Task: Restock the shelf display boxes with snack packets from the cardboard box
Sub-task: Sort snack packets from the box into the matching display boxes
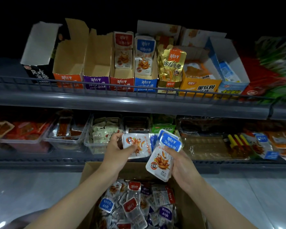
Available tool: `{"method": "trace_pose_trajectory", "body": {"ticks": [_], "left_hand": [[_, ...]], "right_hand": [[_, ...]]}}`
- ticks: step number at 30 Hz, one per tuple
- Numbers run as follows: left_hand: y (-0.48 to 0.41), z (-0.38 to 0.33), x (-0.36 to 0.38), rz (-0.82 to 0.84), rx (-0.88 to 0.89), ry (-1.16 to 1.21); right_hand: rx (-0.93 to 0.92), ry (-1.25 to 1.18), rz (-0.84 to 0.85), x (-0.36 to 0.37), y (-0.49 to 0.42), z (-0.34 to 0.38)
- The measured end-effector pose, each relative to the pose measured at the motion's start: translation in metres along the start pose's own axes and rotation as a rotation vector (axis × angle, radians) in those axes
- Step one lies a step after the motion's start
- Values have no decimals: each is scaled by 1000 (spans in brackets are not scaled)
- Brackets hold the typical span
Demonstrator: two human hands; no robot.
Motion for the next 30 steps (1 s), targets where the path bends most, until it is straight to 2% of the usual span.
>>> {"method": "trace_pose_trajectory", "body": {"ticks": [2, 6, 10, 12, 14, 16, 18, 23, 27, 30], "left_hand": [[-1, -1, 0, 28, -13, 40], [4, -2, 9, 260, -116, 83], [6, 7, 15, 372, -217, 92], [9, 14, 17, 423, -174, -22], [16, 16, 19, 515, -47, -186], [24, 14, 21, 562, 82, -228], [28, 14, 20, 589, 151, -212], [44, -1, 17, 591, 172, -112], [52, -15, 9, 522, 237, -55], [59, -33, 0, 469, 291, -68]], "right_hand": [[-6, 1, 9, 2, 1, 0], [1, 29, 125, 8, 8, -2], [-62, 69, 177, 13, 12, 0], [-77, 73, 189, 16, 14, -2], [-95, 73, 201, 19, 15, -5], [-133, 100, 210, 22, 17, -5], [-197, 151, 215, 26, 22, -2], [-463, 344, 261, 23, 38, 31], [-570, 479, 305, 35, 51, 52], [-581, 560, 332, 47, 58, 68]]}}
Point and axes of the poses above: each hand's wrist, its own y-axis away from the middle knuckle, its own x-axis out of the palm, z = x × y, the point moved 2 cm from there along -y, towards the middle knuckle, and after that the axes turned 2 degrees about -z, right-handed, at the moved point
